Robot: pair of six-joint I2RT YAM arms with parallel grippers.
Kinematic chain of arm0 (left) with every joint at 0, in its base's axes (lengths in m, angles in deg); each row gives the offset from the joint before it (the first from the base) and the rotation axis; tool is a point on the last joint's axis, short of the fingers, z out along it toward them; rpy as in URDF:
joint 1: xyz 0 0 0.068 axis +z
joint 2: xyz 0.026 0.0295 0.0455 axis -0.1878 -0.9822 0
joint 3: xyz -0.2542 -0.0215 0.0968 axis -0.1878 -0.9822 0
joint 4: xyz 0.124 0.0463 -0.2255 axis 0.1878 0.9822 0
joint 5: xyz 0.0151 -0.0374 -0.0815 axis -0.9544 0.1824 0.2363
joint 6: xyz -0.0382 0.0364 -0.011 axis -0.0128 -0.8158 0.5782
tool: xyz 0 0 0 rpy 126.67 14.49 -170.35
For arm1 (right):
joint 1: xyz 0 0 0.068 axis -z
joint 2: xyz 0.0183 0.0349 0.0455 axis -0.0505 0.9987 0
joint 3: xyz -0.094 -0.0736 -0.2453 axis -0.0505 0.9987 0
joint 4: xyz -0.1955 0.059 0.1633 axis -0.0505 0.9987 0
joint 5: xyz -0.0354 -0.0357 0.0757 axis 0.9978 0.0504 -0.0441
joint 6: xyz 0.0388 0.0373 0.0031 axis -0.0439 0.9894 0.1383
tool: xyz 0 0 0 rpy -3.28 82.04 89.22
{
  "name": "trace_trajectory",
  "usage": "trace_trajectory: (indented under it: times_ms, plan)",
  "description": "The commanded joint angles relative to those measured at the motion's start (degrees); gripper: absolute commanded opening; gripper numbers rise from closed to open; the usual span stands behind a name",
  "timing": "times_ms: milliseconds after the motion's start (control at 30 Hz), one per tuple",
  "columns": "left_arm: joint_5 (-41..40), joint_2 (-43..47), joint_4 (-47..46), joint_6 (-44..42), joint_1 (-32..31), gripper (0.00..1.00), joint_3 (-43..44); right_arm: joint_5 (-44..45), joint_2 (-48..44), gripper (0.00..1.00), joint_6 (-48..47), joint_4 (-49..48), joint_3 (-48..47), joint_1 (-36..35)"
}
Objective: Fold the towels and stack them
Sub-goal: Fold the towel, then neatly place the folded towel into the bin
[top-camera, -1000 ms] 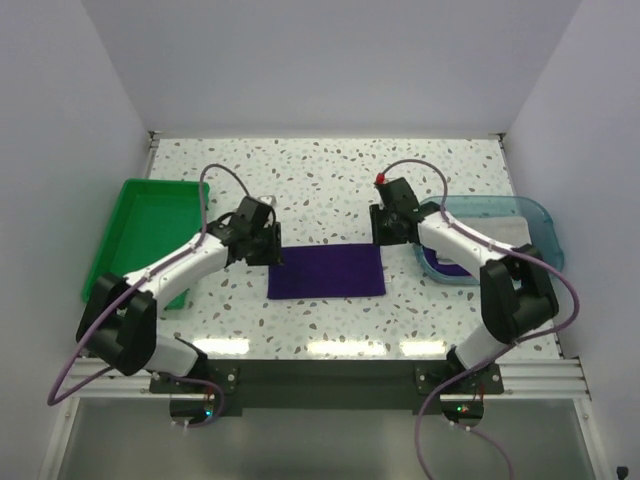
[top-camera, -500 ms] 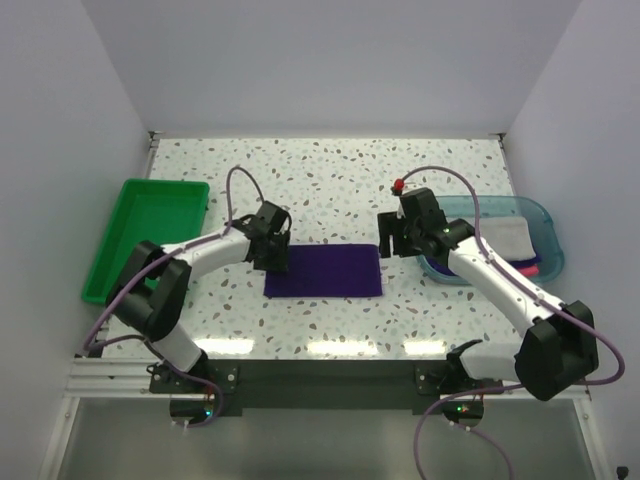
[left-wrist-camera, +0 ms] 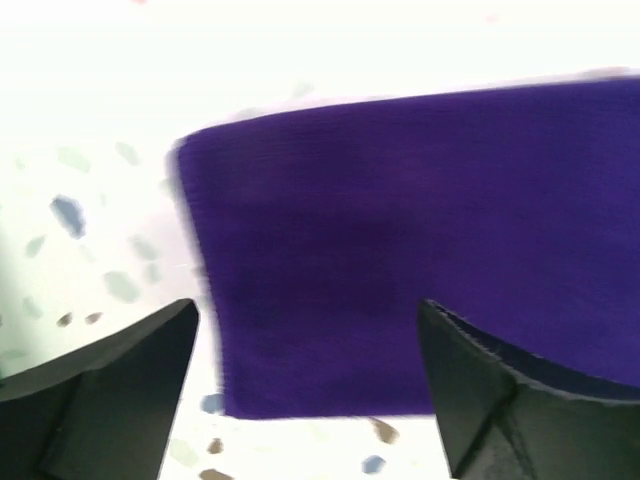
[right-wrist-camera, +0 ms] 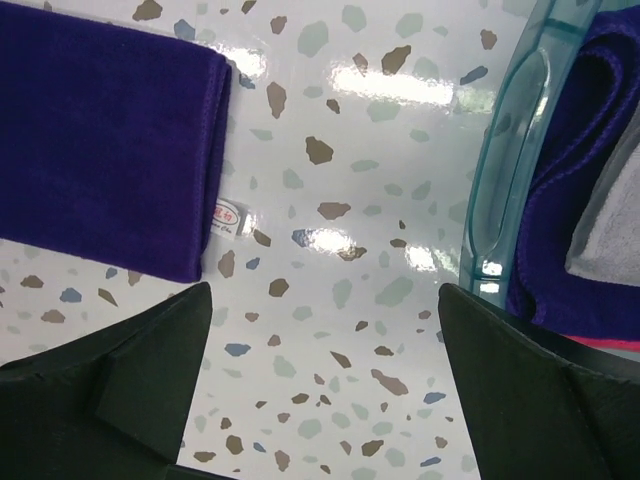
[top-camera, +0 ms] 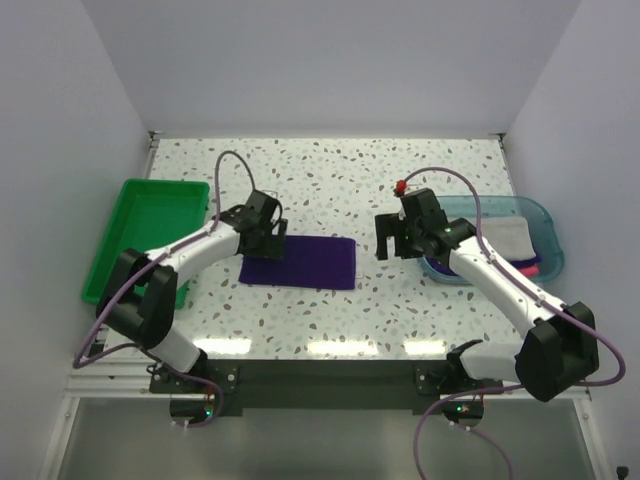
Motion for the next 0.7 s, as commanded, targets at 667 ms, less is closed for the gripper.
trace_trajectory:
  times_ms: [667]
  plan:
    - [-4.3, -17.8, 0.4, 2.8, -32.8, 0.85, 26.1, 11.6, -8.8, 0.98, 9.5, 8.6, 4.0, 8.9]
